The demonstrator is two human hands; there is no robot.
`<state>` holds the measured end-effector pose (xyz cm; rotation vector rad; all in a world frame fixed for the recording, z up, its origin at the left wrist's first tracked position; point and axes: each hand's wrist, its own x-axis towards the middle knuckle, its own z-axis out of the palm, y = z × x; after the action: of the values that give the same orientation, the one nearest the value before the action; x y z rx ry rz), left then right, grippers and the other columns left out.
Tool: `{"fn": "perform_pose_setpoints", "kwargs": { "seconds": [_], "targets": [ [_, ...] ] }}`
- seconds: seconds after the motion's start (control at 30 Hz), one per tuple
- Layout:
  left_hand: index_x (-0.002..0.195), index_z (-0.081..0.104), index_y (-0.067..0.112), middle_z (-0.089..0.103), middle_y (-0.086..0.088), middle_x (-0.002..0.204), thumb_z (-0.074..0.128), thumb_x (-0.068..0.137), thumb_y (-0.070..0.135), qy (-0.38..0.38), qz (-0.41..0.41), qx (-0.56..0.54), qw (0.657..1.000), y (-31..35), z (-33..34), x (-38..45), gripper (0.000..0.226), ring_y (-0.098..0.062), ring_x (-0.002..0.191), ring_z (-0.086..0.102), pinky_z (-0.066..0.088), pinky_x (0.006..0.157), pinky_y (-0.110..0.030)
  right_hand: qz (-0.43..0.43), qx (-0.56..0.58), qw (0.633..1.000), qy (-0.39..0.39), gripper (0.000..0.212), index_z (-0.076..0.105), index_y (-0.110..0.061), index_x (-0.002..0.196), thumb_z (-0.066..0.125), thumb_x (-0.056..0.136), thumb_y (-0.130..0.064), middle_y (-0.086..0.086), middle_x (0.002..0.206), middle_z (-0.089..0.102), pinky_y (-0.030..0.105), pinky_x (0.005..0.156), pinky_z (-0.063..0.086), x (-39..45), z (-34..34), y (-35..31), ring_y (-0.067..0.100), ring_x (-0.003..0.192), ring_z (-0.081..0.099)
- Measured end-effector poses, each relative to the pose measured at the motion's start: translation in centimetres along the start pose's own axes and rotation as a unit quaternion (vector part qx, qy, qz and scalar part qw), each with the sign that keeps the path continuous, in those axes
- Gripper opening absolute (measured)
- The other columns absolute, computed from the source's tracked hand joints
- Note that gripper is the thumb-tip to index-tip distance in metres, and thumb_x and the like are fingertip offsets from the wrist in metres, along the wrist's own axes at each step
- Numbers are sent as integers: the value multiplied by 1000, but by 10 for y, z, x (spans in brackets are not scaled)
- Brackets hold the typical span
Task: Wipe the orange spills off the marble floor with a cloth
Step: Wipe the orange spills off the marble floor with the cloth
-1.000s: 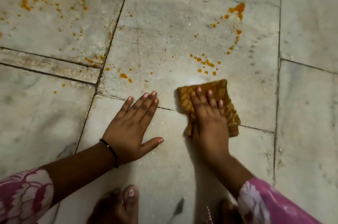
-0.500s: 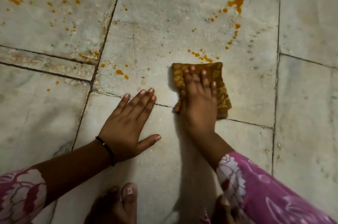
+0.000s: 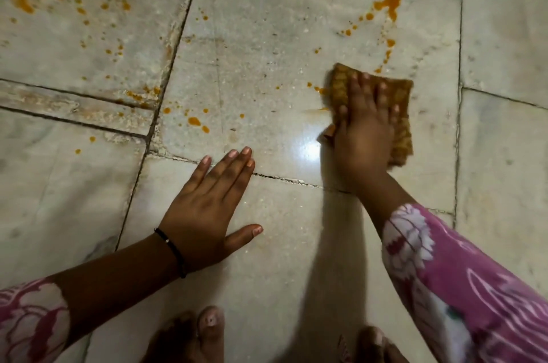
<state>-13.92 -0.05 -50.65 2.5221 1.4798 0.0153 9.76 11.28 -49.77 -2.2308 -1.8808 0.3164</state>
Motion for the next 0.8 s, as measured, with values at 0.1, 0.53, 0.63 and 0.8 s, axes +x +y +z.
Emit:
{"fn": "perform_pose_setpoints", "kwargs": {
  "seconds": [0.1,0.53,0.63,0.8],
  "targets": [
    [147,25,4,18,-12,157,35,88,63,-3,0,-2,1000,0,-1,1,85,-23,145,16,17,116,-47,-116,8,993,-31,59,33,-21,147,46,90,-20,1,156,28,42,115,4,2,12,-32,26,145,16],
    [148,22,5,15,-10,158,31,89,63,-9,5,-22,1000,-3,1,0,84,-22,146,12,13,117,-44,-7,19,998,-61,58,25,-23,150,33,93,-34,-3,159,16,44,117,-2,1,-7,-27,22,147,4],
    [147,21,0,14,-16,157,35,88,62,25,-10,0,1000,-7,1,-5,87,-27,146,12,16,116,-48,-124,14,988,-95,57,23,-22,150,41,97,-21,-1,159,15,42,116,-2,12,8,-68,23,147,4],
    [145,22,-6,15,-24,155,31,90,61,64,-101,-10,993,-13,-1,-13,87,-35,144,15,16,114,-56,-388,-48,899,-197,61,32,-23,147,45,87,-23,-1,155,28,46,114,13,-5,-10,-31,22,143,20]
  ]
}}
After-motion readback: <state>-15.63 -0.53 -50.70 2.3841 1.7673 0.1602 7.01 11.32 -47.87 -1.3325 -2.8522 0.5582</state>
